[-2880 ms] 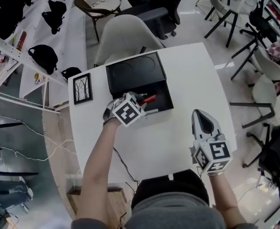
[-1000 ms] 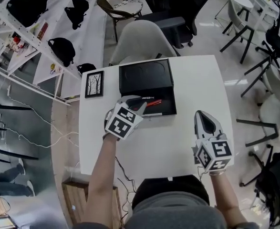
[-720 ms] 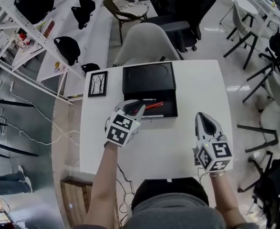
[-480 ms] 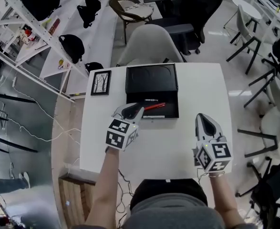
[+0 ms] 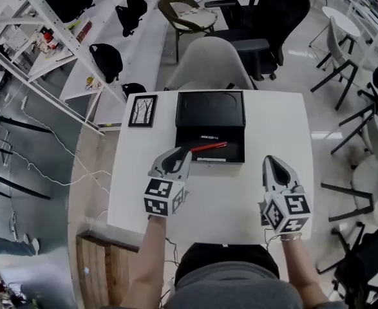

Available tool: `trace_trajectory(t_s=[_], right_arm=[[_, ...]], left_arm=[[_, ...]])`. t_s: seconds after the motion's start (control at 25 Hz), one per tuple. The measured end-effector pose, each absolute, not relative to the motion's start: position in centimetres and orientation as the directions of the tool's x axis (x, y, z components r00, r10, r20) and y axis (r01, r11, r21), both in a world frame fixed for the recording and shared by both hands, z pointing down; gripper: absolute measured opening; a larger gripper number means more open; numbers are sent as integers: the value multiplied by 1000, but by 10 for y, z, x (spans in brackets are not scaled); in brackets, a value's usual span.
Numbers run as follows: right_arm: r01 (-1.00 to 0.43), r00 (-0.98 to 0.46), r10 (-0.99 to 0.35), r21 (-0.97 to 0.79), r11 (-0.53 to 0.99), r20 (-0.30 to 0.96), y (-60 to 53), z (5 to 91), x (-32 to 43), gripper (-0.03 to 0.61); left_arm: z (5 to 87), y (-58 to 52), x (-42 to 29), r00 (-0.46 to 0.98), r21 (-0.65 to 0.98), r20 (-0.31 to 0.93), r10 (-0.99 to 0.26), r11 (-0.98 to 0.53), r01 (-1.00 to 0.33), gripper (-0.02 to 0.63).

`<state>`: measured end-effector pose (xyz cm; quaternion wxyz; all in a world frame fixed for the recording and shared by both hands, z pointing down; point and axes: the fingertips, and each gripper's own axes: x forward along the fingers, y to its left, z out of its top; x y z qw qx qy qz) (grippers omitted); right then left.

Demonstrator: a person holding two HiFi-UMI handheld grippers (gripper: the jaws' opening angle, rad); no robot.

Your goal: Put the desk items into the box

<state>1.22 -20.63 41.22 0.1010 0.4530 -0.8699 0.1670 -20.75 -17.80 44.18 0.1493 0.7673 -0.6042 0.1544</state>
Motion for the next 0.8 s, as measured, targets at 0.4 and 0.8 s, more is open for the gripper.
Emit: trace_trajectory(t_s=[0.4, 0.8], right_arm=[[-809, -588, -744, -204, 552, 318, -208, 410, 6, 3], [-794, -607, -726, -208, 572, 323, -208, 411, 3, 3]], left_arm=[[438, -159, -210, 157, 73, 347, -925, -140, -987, 64], [433, -154, -210, 106, 73, 319, -942, -87, -994, 23]])
